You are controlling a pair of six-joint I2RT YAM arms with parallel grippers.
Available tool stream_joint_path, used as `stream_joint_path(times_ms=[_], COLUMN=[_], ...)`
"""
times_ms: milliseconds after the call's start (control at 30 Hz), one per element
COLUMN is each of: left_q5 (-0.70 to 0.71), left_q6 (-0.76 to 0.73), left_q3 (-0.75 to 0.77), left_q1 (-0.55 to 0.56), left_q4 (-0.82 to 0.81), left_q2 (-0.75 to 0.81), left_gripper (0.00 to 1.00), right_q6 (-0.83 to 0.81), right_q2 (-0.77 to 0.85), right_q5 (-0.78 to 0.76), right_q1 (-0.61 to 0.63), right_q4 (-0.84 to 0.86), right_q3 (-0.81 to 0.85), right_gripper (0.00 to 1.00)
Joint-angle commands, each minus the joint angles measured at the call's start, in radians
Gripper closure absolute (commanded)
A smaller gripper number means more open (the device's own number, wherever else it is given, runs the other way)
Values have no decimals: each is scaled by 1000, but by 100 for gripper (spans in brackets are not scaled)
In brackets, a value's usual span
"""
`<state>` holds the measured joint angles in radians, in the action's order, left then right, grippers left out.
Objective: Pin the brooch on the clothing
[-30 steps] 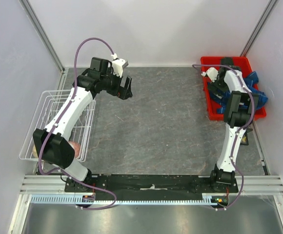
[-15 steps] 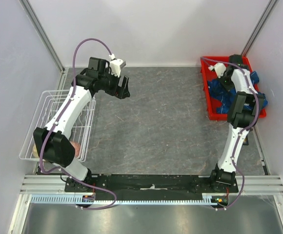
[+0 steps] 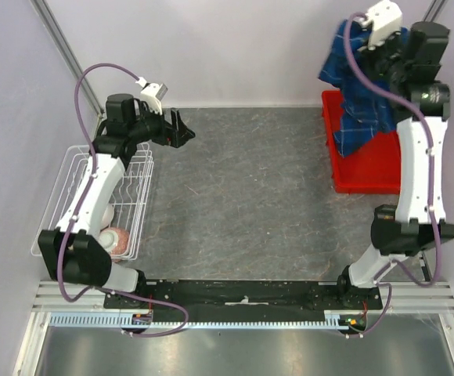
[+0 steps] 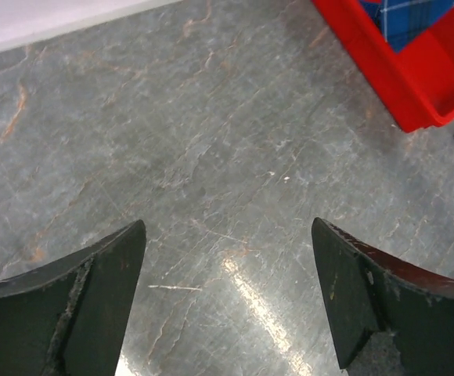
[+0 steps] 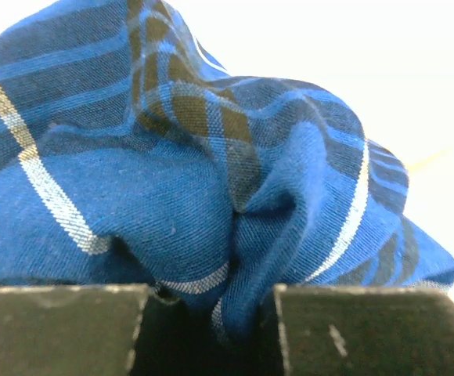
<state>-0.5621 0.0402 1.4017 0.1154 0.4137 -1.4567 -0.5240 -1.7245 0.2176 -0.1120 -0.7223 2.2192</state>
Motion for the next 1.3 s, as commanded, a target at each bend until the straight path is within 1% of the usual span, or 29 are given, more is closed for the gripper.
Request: stream_joint_path(times_ms=[0,33,100,133,267,333,400,433,467,500,533,567,600,633,667,700,733,767,800,833,867,900,933,1000,1067,1167,1200,1267], left_q5=[-58,-44,-48,-68,-114,-139,-145,-148,-153,-162,-188,-196,-214,-232,-251,-283,-298,-308,-321,-331,-338,-332,-323,-285,-265,-242,-220,-199], left_q6=[-3,-2,9,29,79,92,93,92,90,84,61,46,14,-11,-38,-109,-146,-183,-247,-285,-327,-400,-434,-509,-529,-542,-546,-551], left_q3=[-47,-40,-24,-12,-10,-20,-41,-52,-61,-81,-90,-98,-121,-133,-147,-171,-184,-194,-216,-222,-227,-233,-237,-241,-233,-175,-134,-72], left_q1=[1,-2,-22,-31,-75,-100,-114,-114,-114,-144,-148,-148,-148,-148,-148,-148,-148,-145,-145,-145,-142,-128,-128,-67,-39,22,58,111], left_q4=[-187,-184,-173,-165,-167,-167,-167,-167,-165,-165,-159,-145,-139,-133,-122,-90,-72,-46,-6,25,51,75,115,137,139,137,135,111], left_q2=[101,104,104,101,108,117,131,136,140,142,151,153,159,167,170,173,176,180,182,183,177,171,167,136,101,-3,-64,-125], left_gripper=[5,5,5,5,6,6,7,7,7,7,8,8,8,8,8,8,7,7,7,6,6,6,6,6,6,7,7,7], right_q6=[146,166,215,231,285,324,338,381,406,424,442,493,505,510,500,478,448,421,363,334,309,294,282,274,269,274,274,274], right_q2=[94,100,103,100,85,85,95,103,117,127,143,182,204,224,264,281,298,313,315,313,312,312,307,290,260,218,210,192], right_q5=[72,71,45,34,8,-3,-18,-33,-46,-58,-73,-84,-83,-66,-52,-35,-6,-14,-12,-4,-3,3,14,38,46,54,66,69], right_q1=[213,277,342,404,534,592,617,620,620,618,618,615,600,594,585,557,549,540,526,519,512,493,482,453,437,396,367,345], right_q4=[150,168,210,222,291,313,340,353,363,362,362,369,373,370,354,339,316,251,209,166,100,77,45,-20,-72,-120,-126,-143], right_q3=[19,22,60,74,126,119,65,31,-43,-91,-149,-291,-368,-441,-577,-633,-682,-741,-756,-762,-773,-779,-782,-785,-780,-776,-777,-788], right_gripper=[100,100,100,100,100,100,100,100,100,100,100,100,95,85,72,39,26,18,10,7,6,6,6,6,5,5,5,6])
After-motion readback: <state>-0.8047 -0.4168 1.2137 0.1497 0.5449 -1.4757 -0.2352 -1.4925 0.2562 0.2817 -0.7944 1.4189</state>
